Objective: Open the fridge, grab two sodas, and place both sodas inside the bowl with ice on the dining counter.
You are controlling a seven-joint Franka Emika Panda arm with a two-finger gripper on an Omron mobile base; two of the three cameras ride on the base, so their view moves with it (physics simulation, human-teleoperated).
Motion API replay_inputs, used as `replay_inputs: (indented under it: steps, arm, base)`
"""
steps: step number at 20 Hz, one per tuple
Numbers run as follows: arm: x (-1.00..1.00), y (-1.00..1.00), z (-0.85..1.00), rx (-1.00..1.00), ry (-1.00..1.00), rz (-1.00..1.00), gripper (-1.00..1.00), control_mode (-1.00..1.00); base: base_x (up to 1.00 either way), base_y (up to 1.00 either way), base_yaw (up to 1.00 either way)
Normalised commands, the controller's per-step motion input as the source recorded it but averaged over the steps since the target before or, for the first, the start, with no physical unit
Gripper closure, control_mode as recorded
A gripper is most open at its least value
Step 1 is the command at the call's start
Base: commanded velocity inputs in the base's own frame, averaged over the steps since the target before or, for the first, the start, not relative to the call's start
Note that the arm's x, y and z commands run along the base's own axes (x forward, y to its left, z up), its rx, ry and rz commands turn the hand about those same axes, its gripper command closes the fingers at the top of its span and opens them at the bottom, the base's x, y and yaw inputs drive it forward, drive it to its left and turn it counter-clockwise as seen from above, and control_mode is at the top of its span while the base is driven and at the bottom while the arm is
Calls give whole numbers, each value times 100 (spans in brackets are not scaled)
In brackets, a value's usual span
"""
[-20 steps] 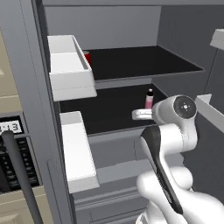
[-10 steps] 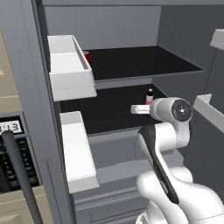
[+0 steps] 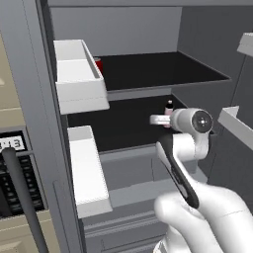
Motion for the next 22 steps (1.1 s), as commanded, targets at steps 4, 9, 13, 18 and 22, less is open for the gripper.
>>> replay_inputs:
  steps: [4, 9, 13, 18, 22]
  arm:
    - [49, -31, -9, 4, 0, 0, -100, -100]
    - [49, -33, -6, 5, 0, 0, -100, -100]
    - [29, -13, -3, 1, 0, 0, -100, -100]
    - [9, 0, -2, 0, 0, 0, -100, -100]
    - [22, -4, -9, 0, 0, 1, -100, -100]
  base:
    - [0, 0, 0]
    - [0, 0, 0]
    - [0, 0, 0]
    - [0, 0, 0]
    - [0, 0, 0]
